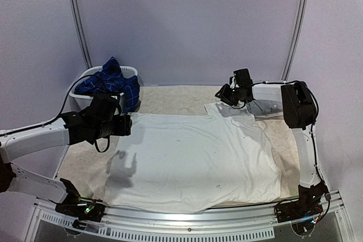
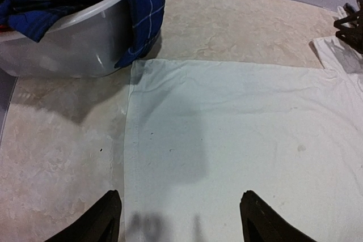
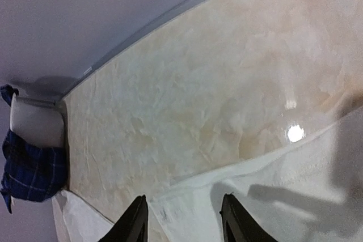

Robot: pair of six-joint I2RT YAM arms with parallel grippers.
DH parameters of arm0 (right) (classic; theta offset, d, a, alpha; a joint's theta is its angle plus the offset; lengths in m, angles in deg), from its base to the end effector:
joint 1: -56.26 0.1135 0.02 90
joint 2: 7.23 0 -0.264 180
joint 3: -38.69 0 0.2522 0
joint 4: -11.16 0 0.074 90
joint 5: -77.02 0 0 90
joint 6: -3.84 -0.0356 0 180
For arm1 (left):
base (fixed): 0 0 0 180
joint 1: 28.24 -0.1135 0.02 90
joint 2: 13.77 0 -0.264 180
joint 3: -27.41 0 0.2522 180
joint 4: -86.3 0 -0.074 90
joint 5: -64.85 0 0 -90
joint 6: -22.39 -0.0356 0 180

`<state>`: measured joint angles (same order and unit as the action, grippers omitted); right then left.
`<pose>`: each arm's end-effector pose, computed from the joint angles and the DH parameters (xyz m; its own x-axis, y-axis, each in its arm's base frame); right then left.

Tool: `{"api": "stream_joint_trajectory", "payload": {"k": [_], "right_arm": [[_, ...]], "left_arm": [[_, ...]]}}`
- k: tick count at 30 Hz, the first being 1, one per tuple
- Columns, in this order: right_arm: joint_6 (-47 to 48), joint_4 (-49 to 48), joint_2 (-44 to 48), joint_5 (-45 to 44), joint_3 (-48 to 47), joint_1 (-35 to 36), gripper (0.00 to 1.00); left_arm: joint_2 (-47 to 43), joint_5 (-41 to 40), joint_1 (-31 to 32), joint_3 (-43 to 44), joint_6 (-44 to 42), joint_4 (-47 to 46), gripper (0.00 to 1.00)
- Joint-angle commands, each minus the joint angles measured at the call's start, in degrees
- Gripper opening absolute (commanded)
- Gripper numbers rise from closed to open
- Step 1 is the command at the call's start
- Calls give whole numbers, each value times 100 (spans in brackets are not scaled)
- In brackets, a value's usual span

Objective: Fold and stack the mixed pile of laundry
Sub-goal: Turn over the crumpled T-shirt at the center of the board.

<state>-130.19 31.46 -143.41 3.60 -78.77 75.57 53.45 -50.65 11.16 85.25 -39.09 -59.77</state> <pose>0.5000 0.1860 0.1473 -0.7929 0.4280 -0.4337 0.0347 0.7423 0.6692 0.1981 -0.1429 0.2430 -0.6237 -0.0454 -0.7804 0.0376 0.9954 -0.0880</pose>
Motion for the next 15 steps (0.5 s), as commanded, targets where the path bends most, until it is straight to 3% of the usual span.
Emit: {"api": "stream_joint_trajectory", "payload": {"k": [1,6,15], "right_arm": [[44,175,-14,349,-530,-35,46],[413,489,787,230,-367,50,48],[1378,1454,2697,-1267,2035,812,48]], "left_arm": [[89,59,94,-13,-47,-66,73],[119,117,103,-38,4,-90,73],[474,326,290,-48,134,-161,72]]}}
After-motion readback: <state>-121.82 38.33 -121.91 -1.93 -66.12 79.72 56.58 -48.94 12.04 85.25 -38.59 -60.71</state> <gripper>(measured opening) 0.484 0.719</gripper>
